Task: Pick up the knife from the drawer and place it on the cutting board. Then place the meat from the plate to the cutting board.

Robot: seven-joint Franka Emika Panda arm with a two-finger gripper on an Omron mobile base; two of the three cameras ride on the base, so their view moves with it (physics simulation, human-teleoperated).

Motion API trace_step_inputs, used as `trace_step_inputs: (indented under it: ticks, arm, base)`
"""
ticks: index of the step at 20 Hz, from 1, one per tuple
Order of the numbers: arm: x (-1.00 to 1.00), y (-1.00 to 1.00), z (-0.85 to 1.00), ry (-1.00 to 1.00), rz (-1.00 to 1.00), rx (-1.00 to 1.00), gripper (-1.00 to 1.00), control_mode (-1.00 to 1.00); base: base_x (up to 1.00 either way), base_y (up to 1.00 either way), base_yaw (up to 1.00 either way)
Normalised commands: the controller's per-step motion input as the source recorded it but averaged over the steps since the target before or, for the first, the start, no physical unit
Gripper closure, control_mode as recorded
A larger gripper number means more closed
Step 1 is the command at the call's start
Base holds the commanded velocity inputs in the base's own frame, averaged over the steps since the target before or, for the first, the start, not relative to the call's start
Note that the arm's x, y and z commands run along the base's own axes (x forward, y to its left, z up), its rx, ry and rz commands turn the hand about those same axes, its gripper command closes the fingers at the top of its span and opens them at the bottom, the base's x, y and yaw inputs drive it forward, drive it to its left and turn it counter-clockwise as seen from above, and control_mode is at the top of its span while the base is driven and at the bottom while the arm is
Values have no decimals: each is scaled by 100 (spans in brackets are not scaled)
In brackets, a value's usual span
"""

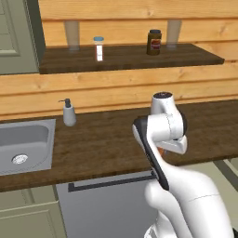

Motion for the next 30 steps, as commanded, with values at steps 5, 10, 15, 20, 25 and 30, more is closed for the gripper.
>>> trace_step_inputs:
  ticks: [5, 10, 15, 20, 25, 30]
  arm:
    - [0, 0, 0, 0, 0, 0, 100, 100]
    - [0, 0, 0, 0, 0, 0, 100, 100]
    - [0, 0, 0, 0, 0, 0, 100, 100]
    - [0, 0, 0, 0, 0, 0, 100, 100]
    - [0, 0, 0, 0, 0, 0, 100, 100]
    - [0, 0, 0, 0, 0, 0, 100, 100]
  base:
    - [-11, 25, -5]
    - [-64, 34, -36]
    - [-66, 36, -61]
    - [-51, 26, -74]
    - [-21, 25, -78]
    - [-1, 16, -78]
